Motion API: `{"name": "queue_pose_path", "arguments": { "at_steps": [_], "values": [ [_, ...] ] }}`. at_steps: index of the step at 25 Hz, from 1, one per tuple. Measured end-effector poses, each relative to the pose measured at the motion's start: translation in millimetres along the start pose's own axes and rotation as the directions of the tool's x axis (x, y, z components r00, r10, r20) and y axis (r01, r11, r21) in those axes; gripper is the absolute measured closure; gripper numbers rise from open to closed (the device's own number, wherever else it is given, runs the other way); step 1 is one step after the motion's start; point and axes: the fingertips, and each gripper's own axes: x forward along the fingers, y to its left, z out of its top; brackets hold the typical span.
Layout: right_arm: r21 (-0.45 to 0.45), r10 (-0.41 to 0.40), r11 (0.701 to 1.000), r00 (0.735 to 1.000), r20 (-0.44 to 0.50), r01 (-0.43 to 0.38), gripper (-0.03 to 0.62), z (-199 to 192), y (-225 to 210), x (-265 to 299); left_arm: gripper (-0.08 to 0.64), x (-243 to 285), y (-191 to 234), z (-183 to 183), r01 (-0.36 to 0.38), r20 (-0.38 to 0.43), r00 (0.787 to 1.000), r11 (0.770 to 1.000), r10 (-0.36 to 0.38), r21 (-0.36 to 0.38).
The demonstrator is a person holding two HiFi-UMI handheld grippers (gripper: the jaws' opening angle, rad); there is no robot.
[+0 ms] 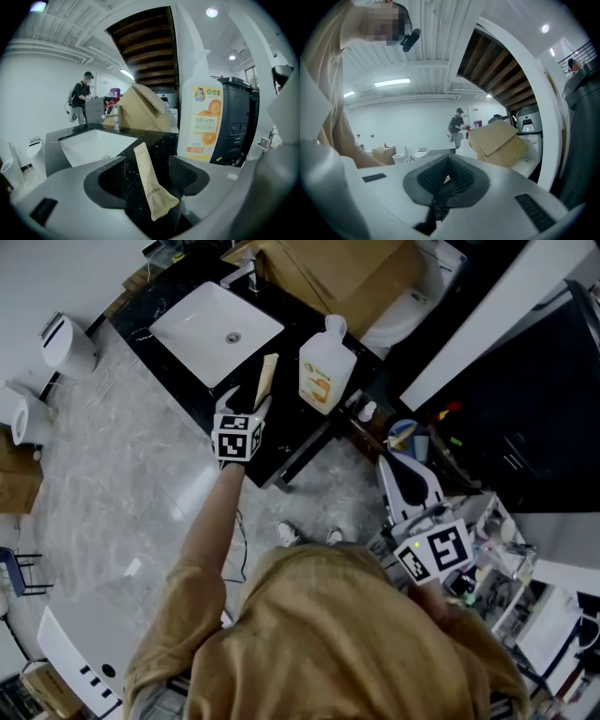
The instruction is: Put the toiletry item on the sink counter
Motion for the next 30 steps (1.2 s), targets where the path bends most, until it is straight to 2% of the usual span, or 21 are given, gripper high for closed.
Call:
{"name": "queue_pose_path", "arguments": {
  "at_steps": [7, 15, 21, 26, 30],
  "values": [
    [0.019, 0.079, 0.997, 0.997, 0.02, -0.079, 0.591, -0.6, 12.1, 4.5, 0.293, -41.3, -4.3, 14.4, -0.021, 0.066, 0.998, 1.0, 0.022, -0.006],
    [0.037, 0.134, 0.99, 0.99, 0.049, -0.136, 0.591, 2.4, 13.1, 8.2, 0.298, -92.9, 3.8, 9.2, -0.101, 0.069, 0.992, 0.994, 0.104, -0.049],
    [0.027, 0.173, 0.984, 0.983, 0.056, -0.174, 0.591, 6.9, 16.6, 13.8, 0.304, -122.7, 4.6, 10.0, -0.132, 0.088, 0.987, 0.989, 0.137, -0.063],
    [0.021, 0.185, 0.982, 0.981, 0.056, -0.186, 0.591, 10.6, 16.7, 16.9, 0.395, -137.1, -7.6, 9.2, -0.132, 0.09, 0.987, 0.991, 0.134, -0.025],
    [0.019, 0.177, 0.984, 0.983, 0.055, -0.178, 0.591, 11.8, 12.0, 18.6, 0.493, -144.6, -9.9, 12.1, -0.136, 0.113, 0.984, 0.99, 0.14, -0.044]
  ]
}}
